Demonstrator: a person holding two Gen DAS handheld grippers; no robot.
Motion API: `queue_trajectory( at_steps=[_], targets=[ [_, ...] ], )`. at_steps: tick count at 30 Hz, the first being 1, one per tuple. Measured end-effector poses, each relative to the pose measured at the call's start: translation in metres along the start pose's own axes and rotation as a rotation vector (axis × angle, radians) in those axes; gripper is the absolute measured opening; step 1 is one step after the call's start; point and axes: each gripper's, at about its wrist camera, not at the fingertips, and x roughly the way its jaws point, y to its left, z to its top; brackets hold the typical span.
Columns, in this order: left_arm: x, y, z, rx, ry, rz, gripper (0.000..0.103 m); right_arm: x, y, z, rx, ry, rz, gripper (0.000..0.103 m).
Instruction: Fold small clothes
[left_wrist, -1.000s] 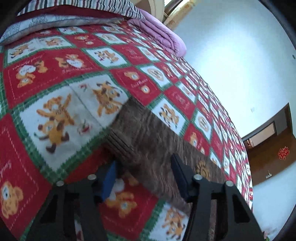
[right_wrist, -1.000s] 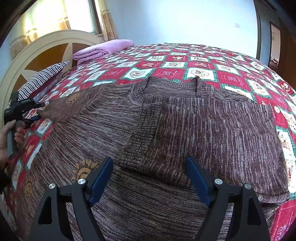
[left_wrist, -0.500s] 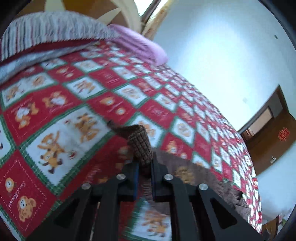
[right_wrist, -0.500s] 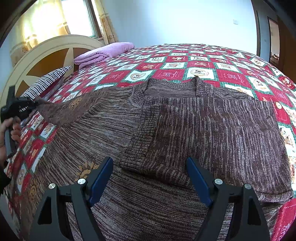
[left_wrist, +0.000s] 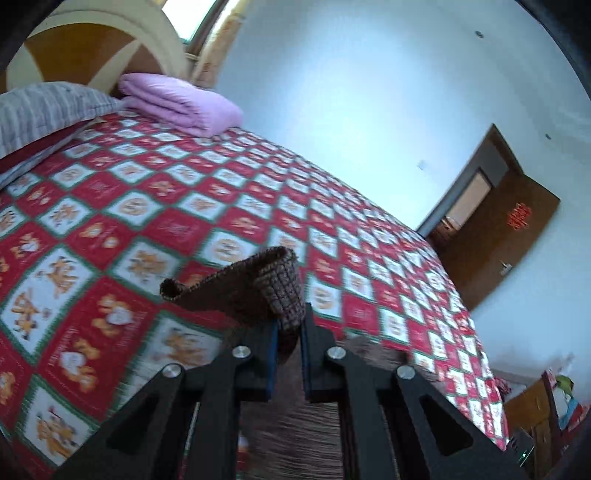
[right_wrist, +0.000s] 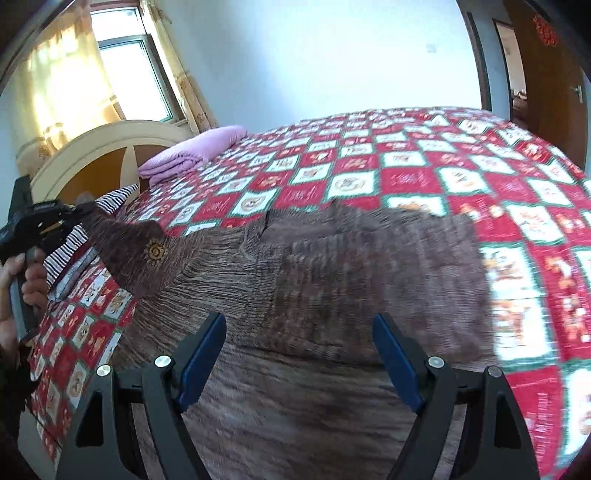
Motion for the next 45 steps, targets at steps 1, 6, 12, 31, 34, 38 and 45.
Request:
queue_trajectory(
  at_steps=[1,6,12,31,34,38,45],
  targets=[
    [0.001,-0.009,-0.002,0.004,0.004,-0.018,0.01,-0.007,-0.002,-0.002,-0.005,-0.006,-0.008,0.082],
    [0.015,-0.057,-0.019,0.026,0.029,-0.089,0.01,-0.038,-0.019,-0.018,-0.009,-0.028,-0.036,0.082],
    [0.047,-0.102,-0.058,0.05,0.099,-0.129,0.01,-0.052,-0.032,-0.042,0.021,-0.029,-0.033,0.082],
    [0.061,-0.13,-0.14,0.594,0.158,0.155,0.066,-0.029,-0.047,-0.07,0.066,0.025,0.025,0.082],
    [0.067,-0.094,-0.125,0.676,0.101,0.361,0.066,-0.027,-0.046,-0.071,0.059,0.027,0.037,0.082],
    [0.088,-0.044,-0.122,0.671,0.225,0.459,0.067,-0.028,-0.048,-0.072,0.073,0.023,0.048,0.082],
    [0.08,-0.009,-0.116,0.544,0.236,0.427,0.09,-0.047,-0.023,-0.026,0.009,-0.012,-0.035,0.082]
  ],
)
